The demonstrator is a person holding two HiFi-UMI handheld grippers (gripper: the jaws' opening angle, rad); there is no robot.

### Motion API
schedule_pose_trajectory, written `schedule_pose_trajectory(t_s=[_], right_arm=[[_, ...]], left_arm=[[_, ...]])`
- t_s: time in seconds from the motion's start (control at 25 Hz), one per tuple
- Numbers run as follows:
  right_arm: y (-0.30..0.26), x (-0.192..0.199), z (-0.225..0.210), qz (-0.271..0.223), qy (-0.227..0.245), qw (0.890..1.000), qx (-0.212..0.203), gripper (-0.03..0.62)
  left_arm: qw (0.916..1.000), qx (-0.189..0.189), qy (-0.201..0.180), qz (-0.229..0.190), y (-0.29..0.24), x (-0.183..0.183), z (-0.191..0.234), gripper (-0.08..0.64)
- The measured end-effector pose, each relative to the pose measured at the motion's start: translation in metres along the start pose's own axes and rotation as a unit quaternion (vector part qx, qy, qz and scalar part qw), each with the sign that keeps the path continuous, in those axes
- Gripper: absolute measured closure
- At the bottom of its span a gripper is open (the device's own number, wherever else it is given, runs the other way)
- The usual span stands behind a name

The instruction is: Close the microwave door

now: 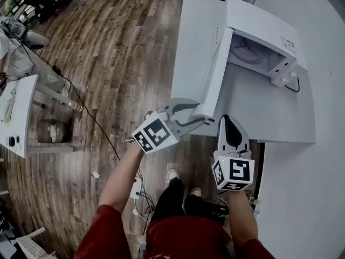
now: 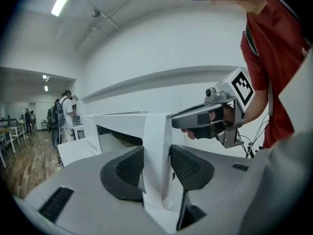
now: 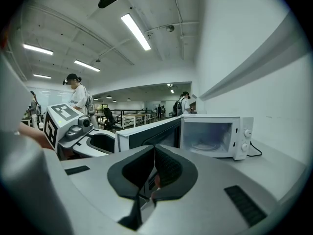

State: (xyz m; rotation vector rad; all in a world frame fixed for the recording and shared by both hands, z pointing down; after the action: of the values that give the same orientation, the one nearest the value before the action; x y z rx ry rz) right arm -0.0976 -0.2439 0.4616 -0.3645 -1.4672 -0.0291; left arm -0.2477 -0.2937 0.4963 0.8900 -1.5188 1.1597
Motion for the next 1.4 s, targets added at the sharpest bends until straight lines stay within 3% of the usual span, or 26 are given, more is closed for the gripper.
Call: schedule_pose_trajectory(t_s=[0.56, 0.92, 1.4], right_arm=[[0.022, 0.003, -0.03, -0.008, -0.008, 0.999, 0.046, 0.566], [0.043, 0.01, -0.084, -0.019, -0.026, 0.996, 0.087, 0.566], [0.051, 0.014, -0.177, -0.03, -0.043, 0.997, 0.064, 0.566]], left_arm=[[0.9988, 0.048, -0.001, 0.009, -0.031, -0.01, -0.011, 0.4], [0.9988, 0.047, 0.003, 0.009, -0.082, -0.021, -0.028, 0.407], [0.9989, -0.037, 0.025, 0.013, -0.154, -0.044, -0.052, 0.408]])
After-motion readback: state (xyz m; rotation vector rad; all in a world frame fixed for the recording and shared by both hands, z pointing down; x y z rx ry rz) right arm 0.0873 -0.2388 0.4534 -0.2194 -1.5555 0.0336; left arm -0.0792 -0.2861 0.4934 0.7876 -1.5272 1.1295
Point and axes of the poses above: the fingertips, and each gripper's own axes: y backward along the fingers, z to its left, x out of its underside, the point moved 8 cm from there along y, backward along the fingers, and after that the axes turned 5 degrees about x, right-handed, at the moved point
